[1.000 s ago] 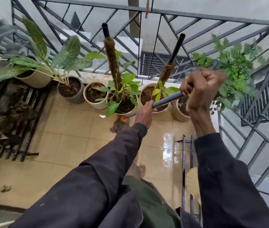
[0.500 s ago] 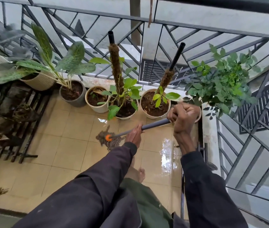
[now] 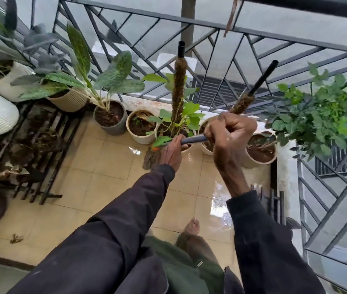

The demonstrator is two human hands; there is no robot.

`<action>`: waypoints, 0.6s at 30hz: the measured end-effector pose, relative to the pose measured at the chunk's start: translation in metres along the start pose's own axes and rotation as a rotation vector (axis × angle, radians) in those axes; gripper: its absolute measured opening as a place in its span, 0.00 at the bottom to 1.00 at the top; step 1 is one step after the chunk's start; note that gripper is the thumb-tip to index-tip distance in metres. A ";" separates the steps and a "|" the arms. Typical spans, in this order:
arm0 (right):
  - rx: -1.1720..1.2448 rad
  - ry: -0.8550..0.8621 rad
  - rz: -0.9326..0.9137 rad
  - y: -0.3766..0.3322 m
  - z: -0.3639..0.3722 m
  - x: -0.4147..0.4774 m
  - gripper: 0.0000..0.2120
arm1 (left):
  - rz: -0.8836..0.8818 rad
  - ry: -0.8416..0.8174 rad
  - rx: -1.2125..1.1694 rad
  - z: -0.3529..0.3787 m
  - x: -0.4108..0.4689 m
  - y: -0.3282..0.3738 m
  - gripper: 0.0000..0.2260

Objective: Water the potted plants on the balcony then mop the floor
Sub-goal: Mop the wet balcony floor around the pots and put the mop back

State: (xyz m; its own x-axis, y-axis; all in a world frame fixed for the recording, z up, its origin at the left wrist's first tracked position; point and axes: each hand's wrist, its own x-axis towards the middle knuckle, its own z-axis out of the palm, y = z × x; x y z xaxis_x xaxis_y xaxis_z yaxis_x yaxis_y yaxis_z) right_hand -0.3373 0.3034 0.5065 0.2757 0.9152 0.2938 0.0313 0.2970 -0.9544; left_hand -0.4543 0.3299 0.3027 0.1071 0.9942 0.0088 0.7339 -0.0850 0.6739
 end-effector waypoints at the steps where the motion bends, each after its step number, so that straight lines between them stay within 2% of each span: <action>1: -0.040 0.006 -0.015 0.005 0.015 0.002 0.16 | -0.001 -0.016 -0.035 -0.007 0.010 -0.011 0.10; 7: -0.233 0.050 0.043 0.034 0.089 0.015 0.16 | -0.077 -0.236 -0.128 -0.027 0.048 -0.080 0.12; 11: -0.122 0.170 0.146 0.030 0.100 0.049 0.17 | -0.025 -0.269 -0.064 -0.034 0.069 -0.079 0.09; 14: -0.023 0.161 0.195 0.027 0.110 0.056 0.22 | 0.006 -0.307 -0.005 -0.053 0.060 -0.080 0.12; 18: 0.002 0.149 0.264 0.031 0.129 0.047 0.21 | -0.035 -0.316 0.021 -0.069 0.031 -0.110 0.12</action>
State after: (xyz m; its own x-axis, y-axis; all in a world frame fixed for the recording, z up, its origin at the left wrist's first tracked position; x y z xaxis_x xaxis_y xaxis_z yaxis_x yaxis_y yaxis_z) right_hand -0.4473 0.3912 0.4974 0.4120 0.9108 0.0244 -0.0625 0.0549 -0.9965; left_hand -0.5779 0.3746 0.2794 0.2825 0.9271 -0.2464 0.7542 -0.0559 0.6543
